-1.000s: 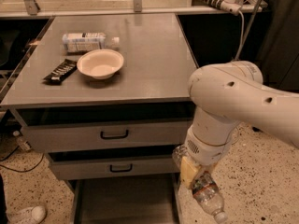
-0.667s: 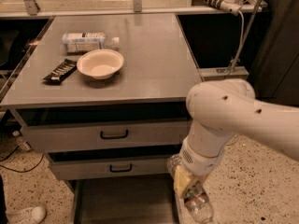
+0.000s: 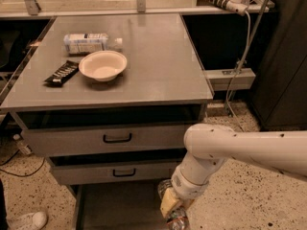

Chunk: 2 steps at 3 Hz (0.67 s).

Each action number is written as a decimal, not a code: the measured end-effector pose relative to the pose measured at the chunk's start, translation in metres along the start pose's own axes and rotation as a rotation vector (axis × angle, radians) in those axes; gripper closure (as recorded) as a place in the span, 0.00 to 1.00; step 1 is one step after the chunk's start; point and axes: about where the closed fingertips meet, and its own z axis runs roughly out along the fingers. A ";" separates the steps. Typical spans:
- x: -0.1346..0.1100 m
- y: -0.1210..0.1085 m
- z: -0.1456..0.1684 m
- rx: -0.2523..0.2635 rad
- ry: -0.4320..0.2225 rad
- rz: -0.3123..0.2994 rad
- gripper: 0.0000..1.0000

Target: Place water bottle into bottom drawer

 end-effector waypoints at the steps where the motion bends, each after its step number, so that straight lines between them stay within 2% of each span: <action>1: 0.000 0.000 0.001 -0.001 0.000 0.000 1.00; 2: -0.007 0.001 0.026 -0.047 -0.028 0.025 1.00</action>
Offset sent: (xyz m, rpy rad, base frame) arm 0.0023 0.0551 -0.1203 0.2259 -0.0045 -0.2158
